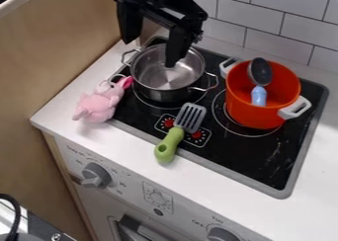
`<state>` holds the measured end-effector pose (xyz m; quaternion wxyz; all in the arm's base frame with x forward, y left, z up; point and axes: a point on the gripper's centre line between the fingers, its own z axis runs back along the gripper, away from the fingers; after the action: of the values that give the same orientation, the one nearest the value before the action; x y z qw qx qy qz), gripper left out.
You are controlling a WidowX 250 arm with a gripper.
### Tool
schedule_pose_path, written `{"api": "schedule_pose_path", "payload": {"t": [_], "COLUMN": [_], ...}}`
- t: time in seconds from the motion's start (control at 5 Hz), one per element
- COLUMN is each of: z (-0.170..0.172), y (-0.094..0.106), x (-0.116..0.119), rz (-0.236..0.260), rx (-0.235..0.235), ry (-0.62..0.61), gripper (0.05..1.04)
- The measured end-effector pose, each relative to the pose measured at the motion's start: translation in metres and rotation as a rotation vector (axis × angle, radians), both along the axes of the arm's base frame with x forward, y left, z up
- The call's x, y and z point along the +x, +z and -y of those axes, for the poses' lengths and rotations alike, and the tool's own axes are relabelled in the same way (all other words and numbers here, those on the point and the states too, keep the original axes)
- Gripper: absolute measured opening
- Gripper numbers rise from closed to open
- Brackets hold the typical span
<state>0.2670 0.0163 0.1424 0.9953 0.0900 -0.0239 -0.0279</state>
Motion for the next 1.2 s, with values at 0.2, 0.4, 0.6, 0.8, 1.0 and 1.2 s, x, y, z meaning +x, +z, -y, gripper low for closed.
{"api": "schedule_pose_path", "payload": {"t": [0.2,0.4,0.6,0.8,1.0,1.2], "z": [0.001,0.009,0.015,0.022,0.032,0.033], "y": [-0.006,-0.010,-0.011,-0.014,-0.027,-0.041], "x": [-0.002,-0.005,-0.006,-0.006,-0.010,-0.011], "rz": [-0.022,-0.035,-0.062,-0.047,-0.032,-0.007], "rx": [-0.002,-0.010,-0.023,-0.015,-0.033,-0.040], "ry": [0.006,0.009,0.017,0.031,0.052,0.046], "gripper": [1.001,1.001,1.001,1.001,1.001,1.001]}}
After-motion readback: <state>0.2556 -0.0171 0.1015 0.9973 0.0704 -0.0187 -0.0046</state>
